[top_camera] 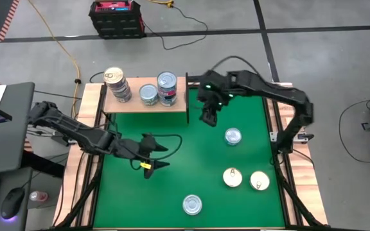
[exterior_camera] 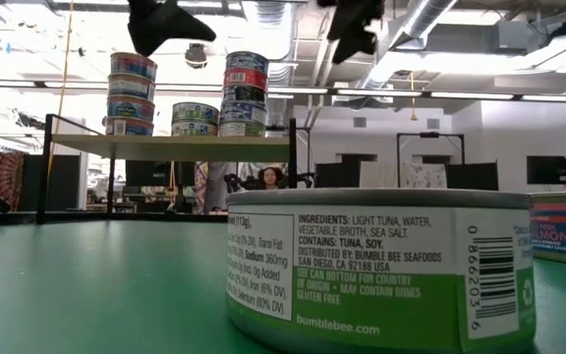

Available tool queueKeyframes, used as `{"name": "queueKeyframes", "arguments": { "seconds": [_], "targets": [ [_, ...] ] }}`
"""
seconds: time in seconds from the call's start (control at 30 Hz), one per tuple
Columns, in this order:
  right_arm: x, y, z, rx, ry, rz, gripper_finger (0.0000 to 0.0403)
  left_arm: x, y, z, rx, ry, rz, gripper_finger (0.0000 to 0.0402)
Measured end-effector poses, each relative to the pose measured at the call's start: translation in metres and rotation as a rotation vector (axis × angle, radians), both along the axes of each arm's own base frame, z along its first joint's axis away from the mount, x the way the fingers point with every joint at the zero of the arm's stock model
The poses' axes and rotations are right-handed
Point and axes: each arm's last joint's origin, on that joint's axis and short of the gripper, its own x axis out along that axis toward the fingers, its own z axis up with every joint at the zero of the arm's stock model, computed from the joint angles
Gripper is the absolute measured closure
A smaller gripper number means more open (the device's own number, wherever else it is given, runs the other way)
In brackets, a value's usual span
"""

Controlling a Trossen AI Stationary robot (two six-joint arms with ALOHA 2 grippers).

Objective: Stack canned seafood by type on shelf
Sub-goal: Stack the blue and pink tuna can on top of the blue and pink tuna cans on the shelf

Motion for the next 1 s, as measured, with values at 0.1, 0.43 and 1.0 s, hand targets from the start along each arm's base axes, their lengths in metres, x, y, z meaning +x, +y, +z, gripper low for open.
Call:
{"name": "queueKeyframes", "arguments": {
  "seconds": [0.1,0.43,1.0],
  "targets": [
    [-0.017,0.008,-0.013,-0.001,-0.017,-0.054,0.0159,0.004,-0.007,0.002,-0.024,-0.052,-0.015,0.0100],
    [-0.079,0.021,-0.105,0.026,0.224,-0.301,0.0159,0.006,-0.004,0.008,-0.021,-0.124,0.114,0.0100],
    [-0.146,-0.006,-0.188,-0.069,0.680,-0.645,0.0159,0.045,0.004,-0.044,-0.068,0.054,0.194,0.0100]
  ]
}}
